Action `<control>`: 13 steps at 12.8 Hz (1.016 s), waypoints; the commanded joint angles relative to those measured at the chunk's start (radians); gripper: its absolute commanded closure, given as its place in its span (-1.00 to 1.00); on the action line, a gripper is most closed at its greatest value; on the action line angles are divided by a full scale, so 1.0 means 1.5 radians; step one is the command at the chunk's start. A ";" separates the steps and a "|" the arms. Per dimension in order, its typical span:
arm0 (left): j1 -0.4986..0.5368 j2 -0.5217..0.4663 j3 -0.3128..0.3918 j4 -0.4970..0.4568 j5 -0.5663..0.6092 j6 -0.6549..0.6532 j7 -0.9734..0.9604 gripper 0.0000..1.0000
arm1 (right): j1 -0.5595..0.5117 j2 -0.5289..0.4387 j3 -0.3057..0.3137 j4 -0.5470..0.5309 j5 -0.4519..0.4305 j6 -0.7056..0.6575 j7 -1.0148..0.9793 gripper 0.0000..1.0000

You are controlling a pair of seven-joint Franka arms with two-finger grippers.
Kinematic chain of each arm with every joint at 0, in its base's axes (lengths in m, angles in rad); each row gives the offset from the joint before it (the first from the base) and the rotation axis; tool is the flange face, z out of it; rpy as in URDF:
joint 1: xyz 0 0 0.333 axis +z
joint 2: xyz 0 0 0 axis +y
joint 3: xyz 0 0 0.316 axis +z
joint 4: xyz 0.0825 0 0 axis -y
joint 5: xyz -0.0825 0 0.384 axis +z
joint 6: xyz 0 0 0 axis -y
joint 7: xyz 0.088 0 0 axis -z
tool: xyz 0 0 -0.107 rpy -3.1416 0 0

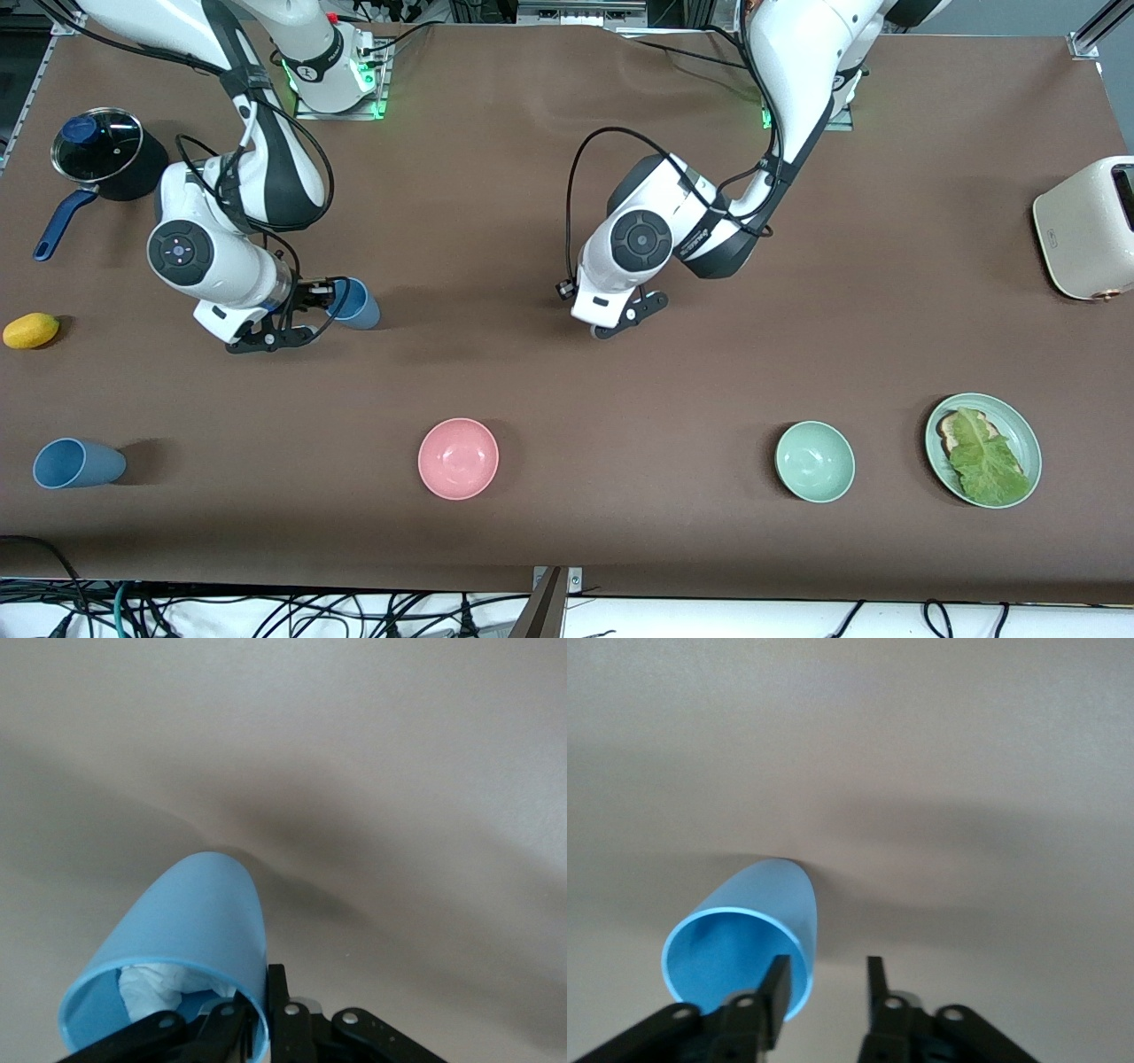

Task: Stack blue cups with both arms
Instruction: 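Carry the blue cup to mid-table and set it upright with the left gripper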

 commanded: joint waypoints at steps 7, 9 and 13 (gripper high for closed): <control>-0.004 0.039 0.004 0.038 -0.012 0.027 0.004 -0.31 | 0.008 0.014 0.012 -0.056 0.004 0.085 0.014 -0.14; -0.003 0.037 0.007 0.038 -0.009 0.026 0.009 -0.94 | 0.008 0.015 0.013 -0.068 0.004 0.104 0.014 0.05; 0.056 0.009 0.011 0.082 -0.009 -0.090 0.125 -1.00 | 0.008 0.014 0.013 -0.059 0.004 0.096 0.013 1.00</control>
